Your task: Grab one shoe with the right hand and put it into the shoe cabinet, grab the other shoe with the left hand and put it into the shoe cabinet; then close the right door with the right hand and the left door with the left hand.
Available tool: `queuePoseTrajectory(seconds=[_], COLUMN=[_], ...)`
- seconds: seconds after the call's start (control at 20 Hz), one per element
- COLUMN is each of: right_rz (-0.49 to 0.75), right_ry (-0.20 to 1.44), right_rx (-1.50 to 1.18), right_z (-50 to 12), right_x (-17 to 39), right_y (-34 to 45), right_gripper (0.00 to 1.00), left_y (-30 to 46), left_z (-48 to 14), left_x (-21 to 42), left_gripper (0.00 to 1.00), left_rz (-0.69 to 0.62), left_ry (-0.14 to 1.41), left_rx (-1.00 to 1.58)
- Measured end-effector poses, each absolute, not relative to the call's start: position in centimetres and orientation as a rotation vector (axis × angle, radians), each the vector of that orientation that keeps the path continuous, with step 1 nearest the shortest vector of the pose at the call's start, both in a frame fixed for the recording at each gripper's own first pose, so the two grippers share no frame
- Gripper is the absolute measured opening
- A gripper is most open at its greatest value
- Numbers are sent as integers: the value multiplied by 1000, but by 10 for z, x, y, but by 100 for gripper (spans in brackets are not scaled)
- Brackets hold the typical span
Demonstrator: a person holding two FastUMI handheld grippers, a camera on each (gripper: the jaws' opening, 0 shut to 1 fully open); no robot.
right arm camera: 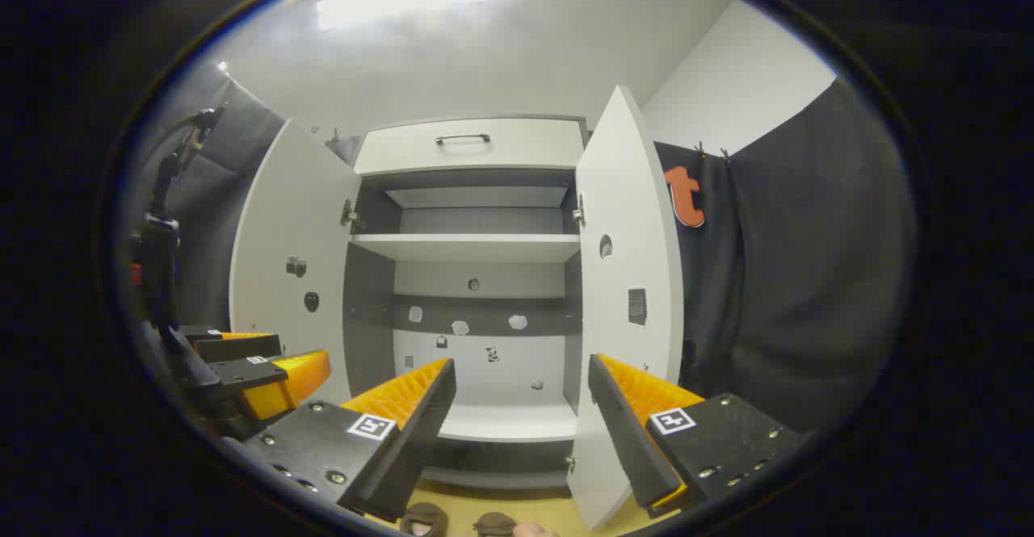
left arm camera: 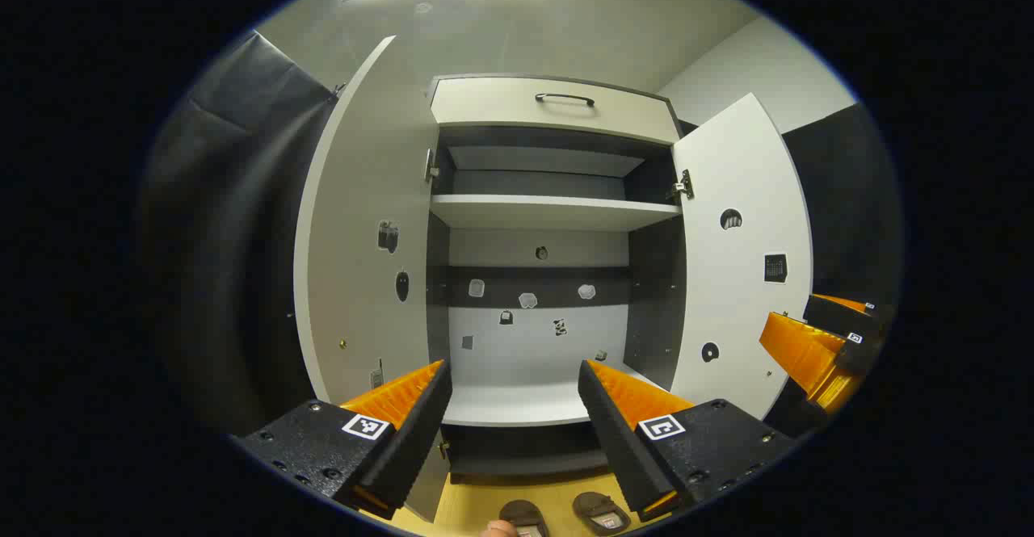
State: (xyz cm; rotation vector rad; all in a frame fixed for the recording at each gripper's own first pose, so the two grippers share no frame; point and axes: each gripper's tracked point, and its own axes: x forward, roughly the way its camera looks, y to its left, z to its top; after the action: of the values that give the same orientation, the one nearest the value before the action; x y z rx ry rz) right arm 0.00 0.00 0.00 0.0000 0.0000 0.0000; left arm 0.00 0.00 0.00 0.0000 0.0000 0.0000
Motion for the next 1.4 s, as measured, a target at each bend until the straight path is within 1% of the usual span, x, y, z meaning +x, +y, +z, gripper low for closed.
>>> queuePoseTrajectory(seconds=[0.05, 0.1, 0.15, 0.35, 0.4, 0.45, 0.5, 0.55, 0.6, 0.75, 0.8, 0.95, 1.0, 1.05, 1.1, 1.15, 1.2, 1.25, 1.4], right_rz=[0, 2, 3, 5, 4, 4, 3, 3, 3, 6, 7, 12, 16, 21, 29, 36, 43, 53, 93], right_ry=[2, 6, 7, 11, 12, 12, 10, 10, 10, 12, 13, 16, 19, 23, 33, 50, 79, 124, 314], right_rx=[0, 0, 0, -2, 0, 0, 0, 0, 2, 6, 6, 7, 7, 8, 11, 17, 24, 29, 25], right_z=[-1, -2, -4, -7, -7, -8, -7, -8, -8, -10, -10, -13, -14, -18, -23, -33, -50, -76, -180], right_x=[1, 2, 2, 3, 4, 4, 4, 4, 4, 4, 5, 5, 5, 5, 5, 7, 6, 3, -15], right_y=[0, 1, 2, 2, 2, 1, 0, 0, -1, -1, -1, 0, 1, 3, 5, 8, 10, 13, 27], right_gripper=[94, 94, 98, 98, 98, 98, 98, 98, 94, 94, 98, 98, 99, 98, 99, 99, 94, 99, 99], left_y=[1, 1, 2, 3, 4, 5, 6, 6, 7, 9, 10, 12, 12, 12, 14, 14, 16, 17, 24], left_z=[-1, -2, -3, -4, -4, -4, -4, -4, -4, -4, -4, -4, -4, -3, -3, -4, -3, -3, -4], left_x=[1, 1, 0, 0, 0, 0, 0, 0, 0, 0, 0, 1, 0, 0, 0, 0, -1, -1, -3], left_gripper=[96, 96, 96, 96, 99, 99, 96, 96, 96, 96, 96, 96, 99, 96, 96, 96, 96, 96, 96], left_rz=[0, 0, 0, 0, 2, 3, 5, 6, 8, 13, 14, 18, 18, 19, 20, 22, 24, 26, 40], left_ry=[2, 5, 8, 11, 11, 11, 12, 12, 11, 12, 13, 13, 12, 12, 10, 11, 11, 11, 15], left_rx=[1, 1, 1, -3, -2, -1, 0, 0, 1, 0, 2, 6, 3, 1, 0, 3, 4, 5, 2])
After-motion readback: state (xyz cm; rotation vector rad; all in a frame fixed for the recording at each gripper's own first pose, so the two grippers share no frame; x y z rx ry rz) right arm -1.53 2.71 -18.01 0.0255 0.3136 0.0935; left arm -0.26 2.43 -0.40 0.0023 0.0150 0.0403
